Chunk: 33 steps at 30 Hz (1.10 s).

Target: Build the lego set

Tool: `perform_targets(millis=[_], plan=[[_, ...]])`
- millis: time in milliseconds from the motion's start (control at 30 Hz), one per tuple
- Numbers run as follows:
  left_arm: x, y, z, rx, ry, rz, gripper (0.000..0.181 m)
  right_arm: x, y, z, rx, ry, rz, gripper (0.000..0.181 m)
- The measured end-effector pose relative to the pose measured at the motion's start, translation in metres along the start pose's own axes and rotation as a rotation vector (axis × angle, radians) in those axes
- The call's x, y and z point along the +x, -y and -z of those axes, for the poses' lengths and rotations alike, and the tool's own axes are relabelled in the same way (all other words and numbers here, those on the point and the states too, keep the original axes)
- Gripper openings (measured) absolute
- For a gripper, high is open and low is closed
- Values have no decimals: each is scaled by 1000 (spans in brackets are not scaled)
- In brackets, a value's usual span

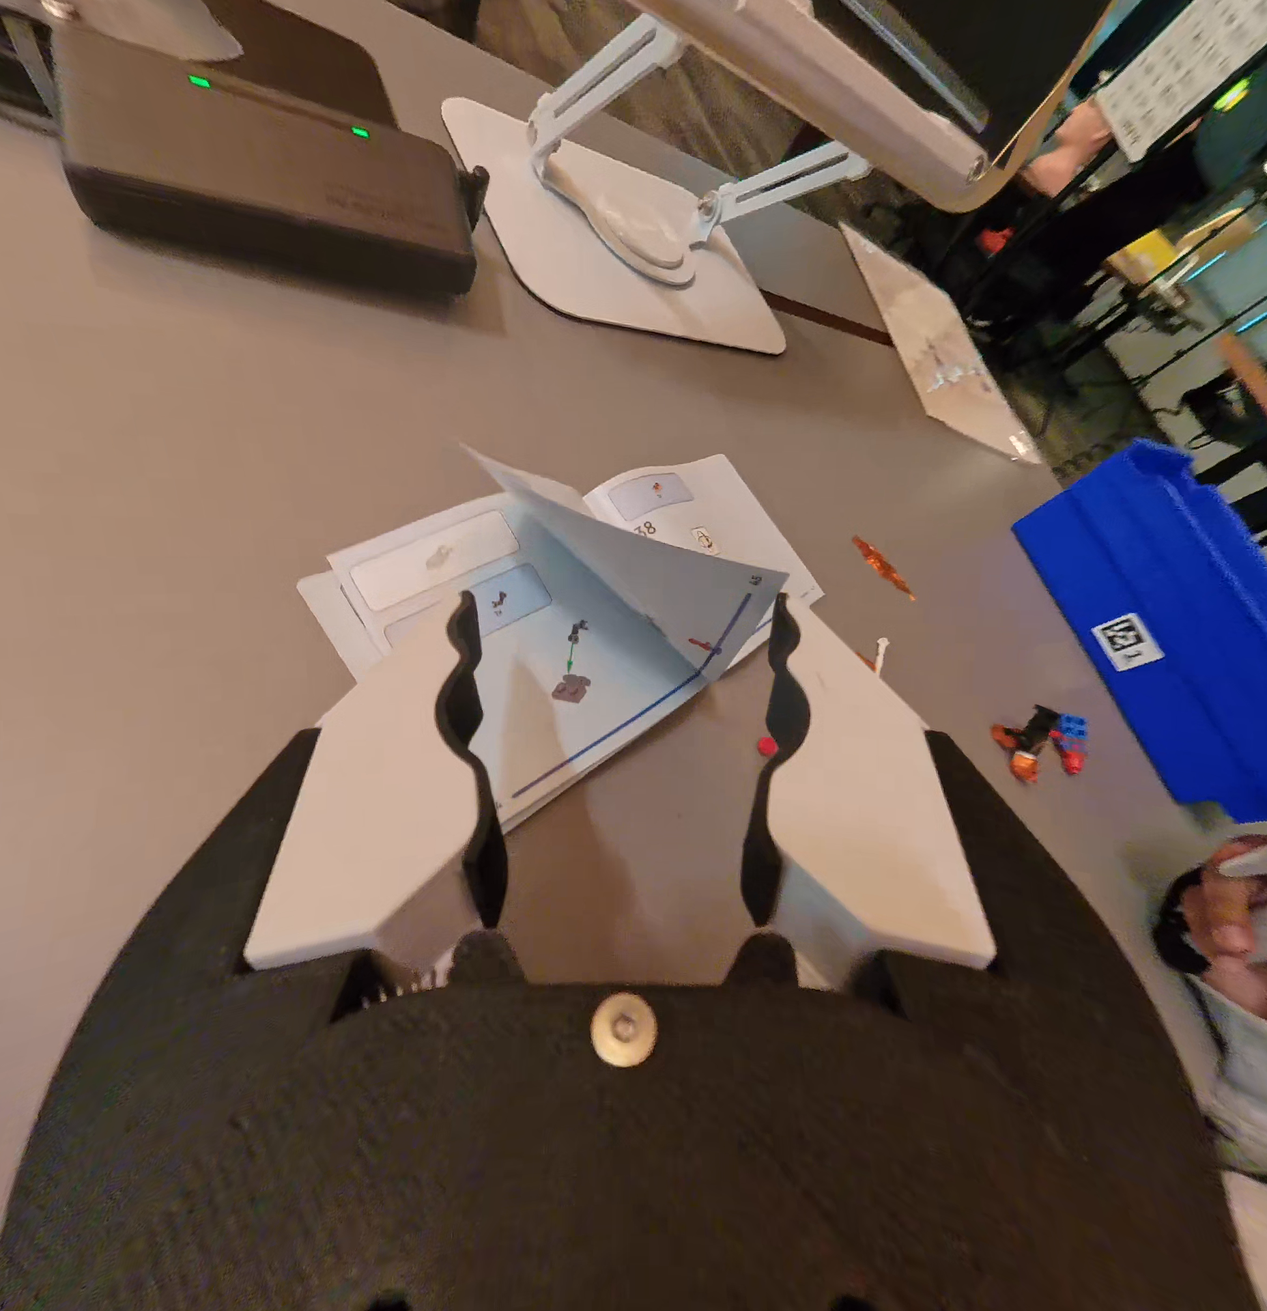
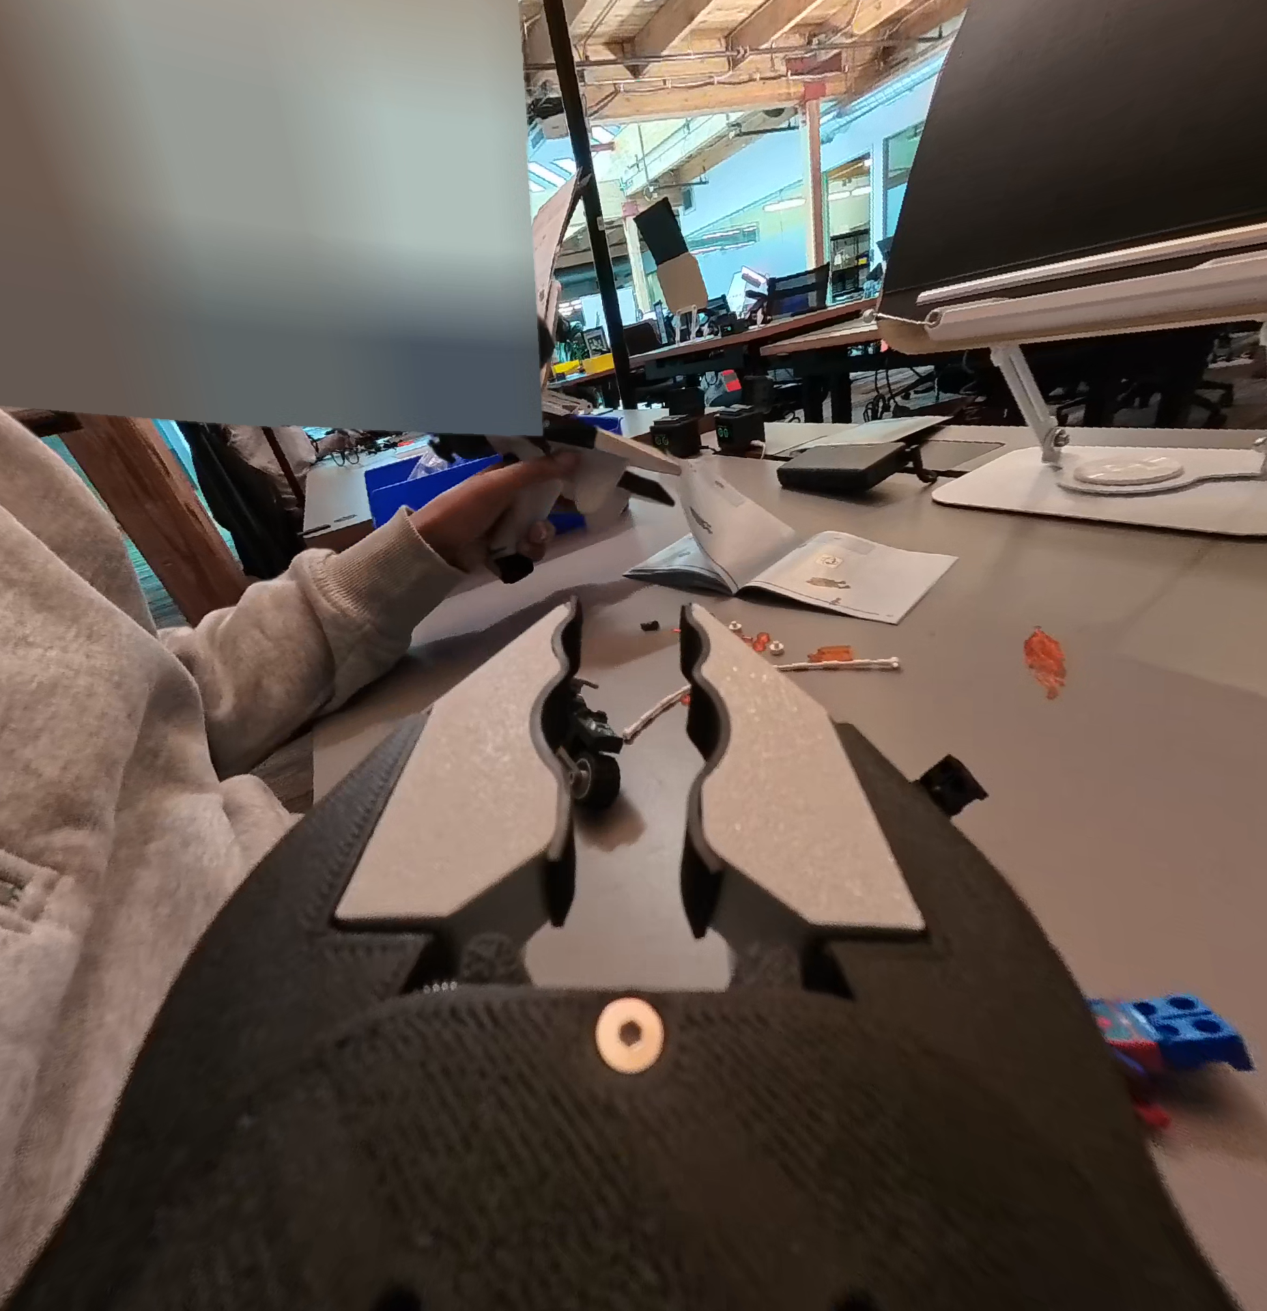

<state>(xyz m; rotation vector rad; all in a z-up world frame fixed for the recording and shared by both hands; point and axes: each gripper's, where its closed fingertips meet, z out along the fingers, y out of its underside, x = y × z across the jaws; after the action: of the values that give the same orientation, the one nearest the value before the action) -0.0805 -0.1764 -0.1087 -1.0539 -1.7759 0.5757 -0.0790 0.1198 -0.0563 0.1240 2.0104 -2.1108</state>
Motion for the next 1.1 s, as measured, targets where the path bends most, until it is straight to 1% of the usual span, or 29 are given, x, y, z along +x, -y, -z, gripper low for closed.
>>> perform_targets(millis=[167,267,300,433,500,567,633,767,867,967,1100], plan=[[2,4,9,34,-88,93,84,1,-1,-1,-11,-7,0,26],[-2,6,13,58,-92,124,81,1,-2,-2,-17,-7,0,26],[-3,6,14,62,-94,130,78,1,-2,-2,-18,-7,0,26],[-13,-3,10,21,-63,138,39,1,-2,-2,-15,-7,0,25],[-17,-8,7,2,-39,130,28,1,-1,-2,-12,-7,0,25],[-18,-10,5,-8,-32,122,12,1,-1,-1,-10,-7,2,25],[-21,-10,6,-9,-24,122,2,0,-1,-1,-9,-7,3,25],[-37,-9,10,7,55,105,0,0,-1,-1,-6,-7,4,25],[-47,-3,18,45,132,60,6,0,-1,-1,-7,-7,5,26],[-43,4,20,74,158,-10,6,0,-1,-1,-9,-8,6,26],[-29,-1,12,44,144,-97,6,1,-1,-1,-9,-11,5,26]])
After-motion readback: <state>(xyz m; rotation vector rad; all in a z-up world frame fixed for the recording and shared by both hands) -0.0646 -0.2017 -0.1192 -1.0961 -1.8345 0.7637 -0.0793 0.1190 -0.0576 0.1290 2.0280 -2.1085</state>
